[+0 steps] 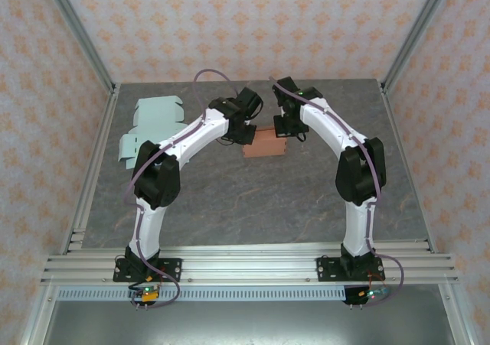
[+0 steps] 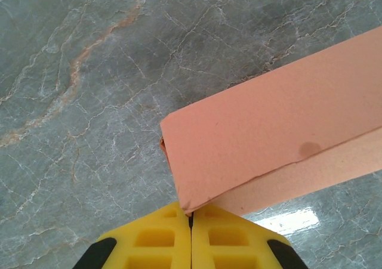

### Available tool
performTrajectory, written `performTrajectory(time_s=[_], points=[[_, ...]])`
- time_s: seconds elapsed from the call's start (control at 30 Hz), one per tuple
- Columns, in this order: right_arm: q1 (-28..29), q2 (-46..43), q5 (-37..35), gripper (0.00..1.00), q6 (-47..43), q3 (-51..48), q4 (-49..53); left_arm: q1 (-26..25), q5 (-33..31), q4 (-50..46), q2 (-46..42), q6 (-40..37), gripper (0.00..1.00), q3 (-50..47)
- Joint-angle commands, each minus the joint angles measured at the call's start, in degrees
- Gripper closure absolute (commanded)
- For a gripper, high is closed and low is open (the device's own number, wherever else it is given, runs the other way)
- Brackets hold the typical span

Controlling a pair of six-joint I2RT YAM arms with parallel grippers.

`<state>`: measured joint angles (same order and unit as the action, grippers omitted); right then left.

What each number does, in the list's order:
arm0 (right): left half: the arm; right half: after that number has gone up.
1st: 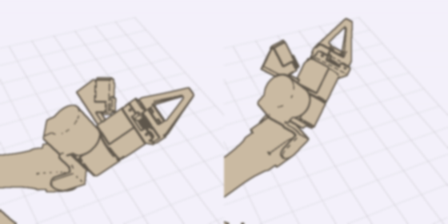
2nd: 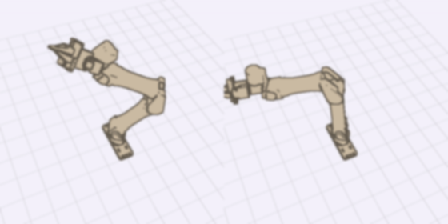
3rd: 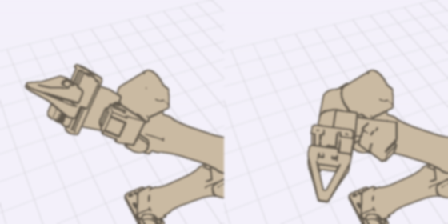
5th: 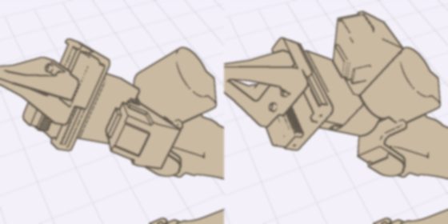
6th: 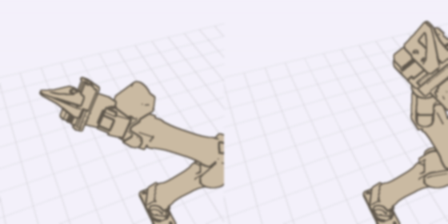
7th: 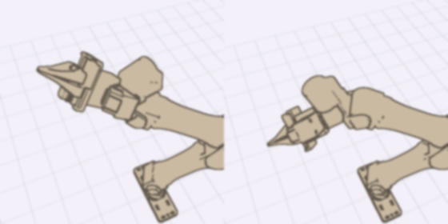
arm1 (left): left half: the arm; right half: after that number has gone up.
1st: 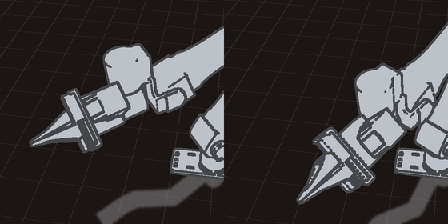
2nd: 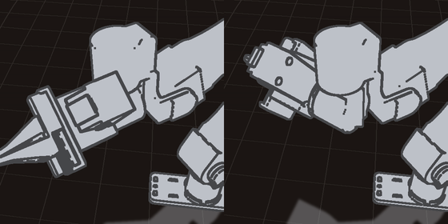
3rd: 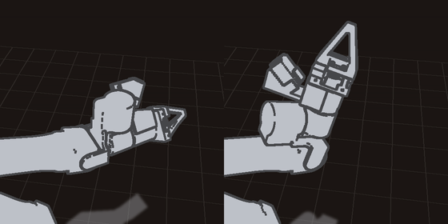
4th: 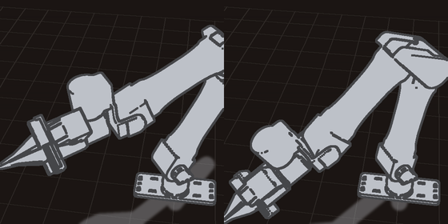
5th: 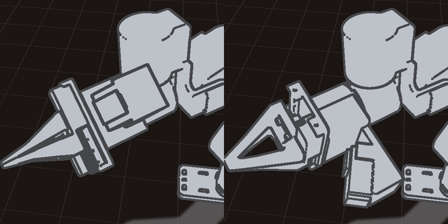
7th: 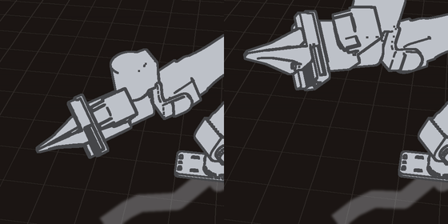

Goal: Fold the paper box

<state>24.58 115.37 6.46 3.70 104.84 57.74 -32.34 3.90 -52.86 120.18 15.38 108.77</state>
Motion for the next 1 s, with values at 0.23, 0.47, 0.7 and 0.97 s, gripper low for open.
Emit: performTrajectory(time_s=[0.23,0.47,0.7,0.97], points=[[0.5,1.26,7.21,0.97,4.57,2.46,1.76,-1.48,-0.15,-1.05,1.41,0.88,0.94,1.43],[0.5,-0.71,8.53,0.86,3.47,2.17,2.34,-1.5,-1.45,-1.07,1.31,0.95,0.94,0.85],[-0.13,-5.18,5.87,0.75,1.01,-3.48,-1.89,-1.5,-3.02,-0.88,1.07,0.8,0.94,0.21],[-1.07,-12.96,2.64,0.65,-0.23,-12.67,-9.33,-1.49,-3.64,-1.2,1.31,0.7,0.94,0.78]])
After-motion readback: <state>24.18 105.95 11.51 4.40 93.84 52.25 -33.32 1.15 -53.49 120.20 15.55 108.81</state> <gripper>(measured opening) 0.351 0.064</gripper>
